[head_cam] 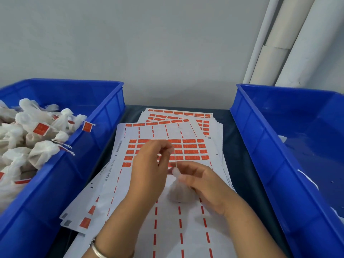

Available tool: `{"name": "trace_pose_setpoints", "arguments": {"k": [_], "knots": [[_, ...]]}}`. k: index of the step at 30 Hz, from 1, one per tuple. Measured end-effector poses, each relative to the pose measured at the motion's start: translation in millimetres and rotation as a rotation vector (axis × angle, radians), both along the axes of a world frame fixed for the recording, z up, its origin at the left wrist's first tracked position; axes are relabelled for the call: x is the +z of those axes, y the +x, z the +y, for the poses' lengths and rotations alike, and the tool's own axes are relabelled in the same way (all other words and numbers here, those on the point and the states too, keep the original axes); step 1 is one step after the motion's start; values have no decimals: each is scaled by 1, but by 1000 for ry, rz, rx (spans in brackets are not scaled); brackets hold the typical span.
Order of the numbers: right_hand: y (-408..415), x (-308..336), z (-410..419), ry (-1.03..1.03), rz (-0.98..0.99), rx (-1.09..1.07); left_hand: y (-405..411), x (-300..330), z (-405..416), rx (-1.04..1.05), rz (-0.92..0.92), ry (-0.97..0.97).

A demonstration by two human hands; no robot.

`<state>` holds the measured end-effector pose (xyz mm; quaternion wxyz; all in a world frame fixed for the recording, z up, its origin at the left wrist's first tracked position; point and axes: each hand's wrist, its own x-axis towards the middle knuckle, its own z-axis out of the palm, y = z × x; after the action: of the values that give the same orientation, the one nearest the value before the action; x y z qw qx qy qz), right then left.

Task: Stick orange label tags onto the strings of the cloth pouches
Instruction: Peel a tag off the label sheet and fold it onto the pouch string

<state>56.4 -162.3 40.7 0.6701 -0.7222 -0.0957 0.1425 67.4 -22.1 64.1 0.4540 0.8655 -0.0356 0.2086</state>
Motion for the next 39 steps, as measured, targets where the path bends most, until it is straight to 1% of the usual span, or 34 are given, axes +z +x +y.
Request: {"name": "trace_pose_setpoints", "arguments": {"k": [3,6,9,11,15,16,18,20,23,28,39], "knots": [[0,9,-6,140,-48,-110,-7,19,-6,-112,-74,101],[3,18,-14,183,-102,-193,-4,35,-13,-157,-86,161],[5,24,-26,198,-94,-223,7,41,-25,-180,-64,204],[7,24,-37,207,-67,-252,17,37,-34,-207,-13,183],[11,10,-56,438,91,-341,37,8,-45,-189,194,145],[13,5,-57,459,117,-385,42,-3,-46,-173,267,157],[16,-1,-56,466,145,-462,46,-23,-44,-158,394,230],[21,-5,-54,460,165,-507,47,-44,-43,-162,445,337],[24,-6,-52,469,173,-516,48,-61,-40,-158,415,457],[27,-12,-48,445,174,-517,53,-68,-40,-218,343,652],[30,-14,-45,345,155,-488,55,-62,-43,-198,342,780]]}}
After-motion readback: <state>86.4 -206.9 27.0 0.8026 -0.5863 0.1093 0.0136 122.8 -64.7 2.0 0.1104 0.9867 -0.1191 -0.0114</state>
